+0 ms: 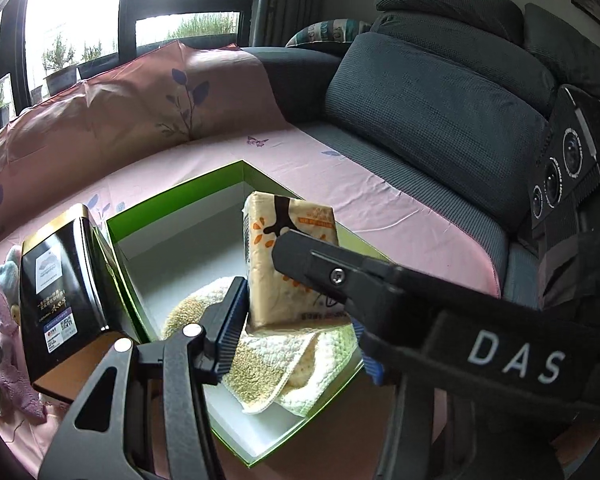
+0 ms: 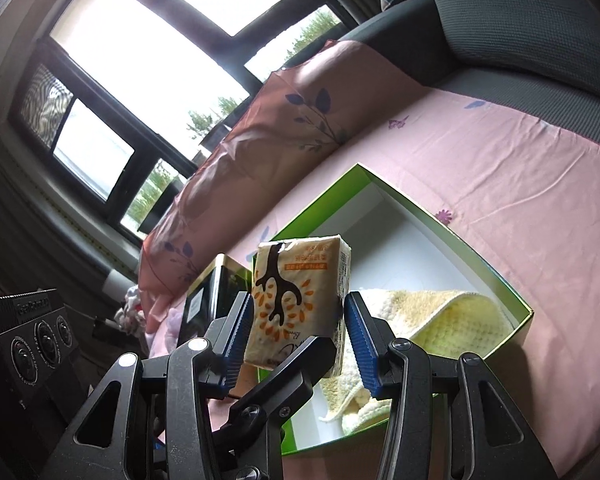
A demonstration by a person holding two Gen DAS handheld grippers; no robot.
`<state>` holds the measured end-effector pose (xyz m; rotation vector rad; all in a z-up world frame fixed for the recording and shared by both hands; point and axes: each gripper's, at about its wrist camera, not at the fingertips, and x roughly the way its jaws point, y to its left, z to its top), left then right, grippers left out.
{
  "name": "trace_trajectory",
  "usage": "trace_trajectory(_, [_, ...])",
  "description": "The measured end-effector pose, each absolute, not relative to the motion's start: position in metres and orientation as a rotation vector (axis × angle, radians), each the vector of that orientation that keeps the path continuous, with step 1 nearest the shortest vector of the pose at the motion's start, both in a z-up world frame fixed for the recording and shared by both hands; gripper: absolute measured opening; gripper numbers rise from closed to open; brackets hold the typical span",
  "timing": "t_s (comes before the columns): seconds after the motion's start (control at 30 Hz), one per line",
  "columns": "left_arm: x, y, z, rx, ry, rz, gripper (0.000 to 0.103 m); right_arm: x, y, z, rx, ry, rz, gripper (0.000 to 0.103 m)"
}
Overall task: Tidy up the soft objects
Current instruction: 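Carry the tissue packet with the right gripper and lower it onto the towel in the box, then open the right gripper to release the packet and withdraw from the box, then move both grippers over the bed toward the green knitted scrunchie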
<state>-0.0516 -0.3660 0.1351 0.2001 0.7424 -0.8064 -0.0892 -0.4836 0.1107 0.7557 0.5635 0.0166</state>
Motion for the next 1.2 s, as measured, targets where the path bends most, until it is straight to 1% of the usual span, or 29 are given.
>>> trace_trajectory(0.2, [-0.048,-0.376,0.127,0.177,0.768,-0.828,0.05,-0.091,-0.49,0.107,0.744,0.582,-0.064,0.05])
trace_trajectory(0.27, [-0.046,-0.377,0.124,0.176,0.781,-0.826,0.048,-0.09,-0.49,0.105,0.734,0.596,-0.088,0.05])
trace_trajectory(0.37, [-0.046,-0.377,0.123,0.179,0.787,-0.83,0.048,-0.088,-0.491,0.102,0.735,0.609,-0.091,0.05])
trace_trajectory(0.4, [-0.046,-0.375,0.123,0.176,0.787,-0.831,0.05,-0.088,-0.491,0.103,0.735,0.61,-0.091,0.051])
trace_trajectory(0.47, [-0.048,-0.37,0.126,0.166,0.787,-0.836,0.051,-0.089,-0.491,0.104,0.732,0.602,-0.1,0.05])
trace_trajectory(0.53, [-0.049,-0.363,0.129,0.158,0.785,-0.833,0.056,-0.091,-0.489,0.108,0.726,0.588,-0.113,0.05])
trace_trajectory(0.57, [-0.05,-0.358,0.132,0.155,0.783,-0.831,0.062,-0.094,-0.489,0.111,0.722,0.576,-0.131,0.05])
trace_trajectory(0.6, [-0.052,-0.352,0.134,0.153,0.78,-0.829,0.065,-0.097,-0.487,0.115,0.715,0.564,-0.15,0.05])
trace_trajectory(0.67, [-0.055,-0.335,0.139,0.134,0.764,-0.823,0.076,-0.104,-0.482,0.125,0.685,0.529,-0.181,0.05])
trace_trajectory(0.73, [-0.057,-0.313,0.144,0.094,0.756,-0.812,0.078,-0.111,-0.474,0.137,0.641,0.49,-0.206,0.05])
trace_trajectory(0.8, [-0.057,-0.289,0.15,0.052,0.75,-0.787,0.083,-0.116,-0.465,0.147,0.614,0.453,-0.195,0.06])
trace_trajectory(0.83, [-0.057,-0.276,0.154,0.036,0.741,-0.764,0.088,-0.119,-0.46,0.151,0.61,0.435,-0.174,0.068])
trace_trajectory(0.87, [-0.057,-0.264,0.157,0.025,0.729,-0.728,0.091,-0.121,-0.455,0.156,0.607,0.42,-0.147,0.069])
trace_trajectory(0.93, [-0.06,-0.24,0.164,0.01,0.692,-0.644,0.094,-0.123,-0.442,0.164,0.581,0.409,-0.109,0.069])
trace_trajectory(1.0, [-0.062,-0.216,0.169,-0.003,0.661,-0.596,0.097,-0.124,-0.428,0.173,0.536,0.403,-0.117,0.072])
trace_trajectory(1.07, [-0.065,-0.196,0.171,0.005,0.644,-0.57,0.099,-0.126,-0.414,0.18,0.49,0.399,-0.147,0.082])
trace_trajectory(1.1, [-0.066,-0.186,0.173,0.014,0.635,-0.552,0.099,-0.127,-0.406,0.183,0.471,0.403,-0.159,0.084])
trace_trajectory(1.2, [-0.068,-0.153,0.174,-0.005,0.619,-0.483,0.101,-0.126,-0.387,0.191,0.428,0.393,-0.138,0.085])
